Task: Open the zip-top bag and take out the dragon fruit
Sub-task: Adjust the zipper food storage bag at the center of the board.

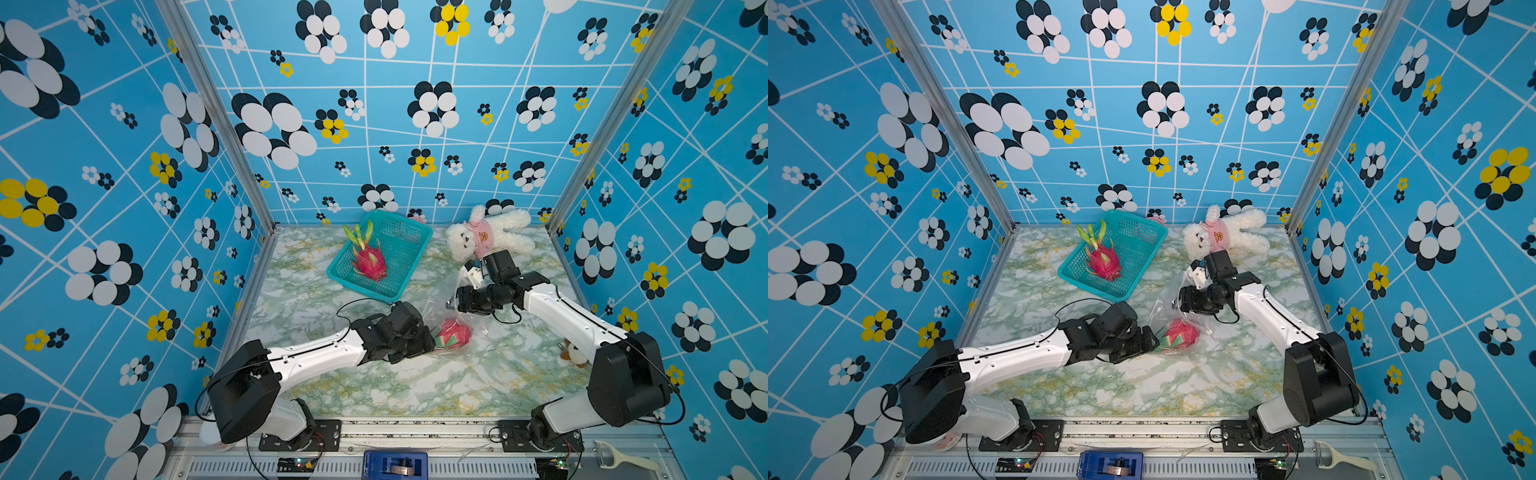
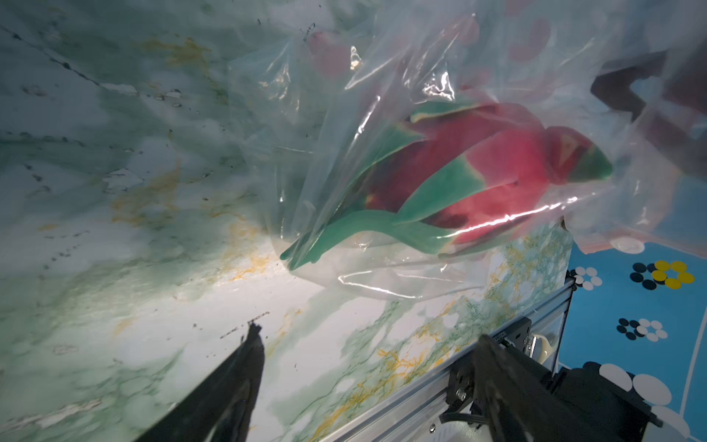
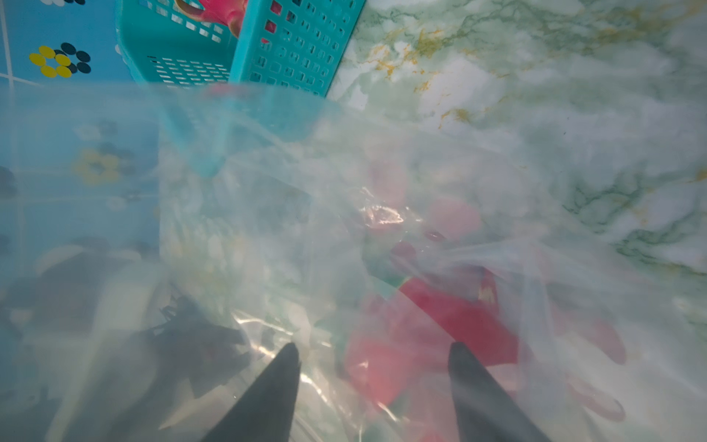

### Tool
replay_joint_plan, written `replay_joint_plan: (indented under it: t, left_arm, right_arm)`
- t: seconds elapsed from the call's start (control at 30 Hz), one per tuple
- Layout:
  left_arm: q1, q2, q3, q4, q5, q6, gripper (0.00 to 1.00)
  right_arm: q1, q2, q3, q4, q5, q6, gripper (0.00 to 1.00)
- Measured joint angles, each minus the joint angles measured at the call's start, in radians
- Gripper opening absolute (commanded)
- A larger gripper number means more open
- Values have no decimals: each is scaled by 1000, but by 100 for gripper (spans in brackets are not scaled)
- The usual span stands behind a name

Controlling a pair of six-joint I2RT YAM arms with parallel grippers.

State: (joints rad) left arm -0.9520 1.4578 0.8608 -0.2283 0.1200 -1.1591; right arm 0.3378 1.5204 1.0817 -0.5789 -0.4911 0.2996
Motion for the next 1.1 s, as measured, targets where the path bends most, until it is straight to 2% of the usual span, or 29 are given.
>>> replay_joint_plan:
  t: [0.23, 0.53, 0.67, 0.77, 0.87, 0.97, 1.1]
  left_arm:
    - [-6, 50, -56, 126, -44, -100, 81]
    - [7, 71, -118, 246, -92, -149, 78]
    - [14, 116, -140, 319, -98, -160, 74]
    - [14, 155, -148, 379, -110, -167, 64]
    - [16, 182, -147, 428, -117, -161, 36]
    - [23, 200, -144, 464, -118, -146, 21]
    - [56, 200, -99, 430, -90, -90, 21]
  right_arm:
    - [0, 104, 38, -19, 7, -8, 67]
    - [0, 108, 39, -22, 7, -7, 67]
    - [0, 108, 27, -18, 7, -8, 67]
    - [0, 108, 17, -19, 8, -8, 68]
    - [-1, 109, 9, -20, 8, -14, 68]
    - [-5, 109, -2, -35, 6, -26, 68]
    - [-10, 89, -60, -42, 5, -31, 69]
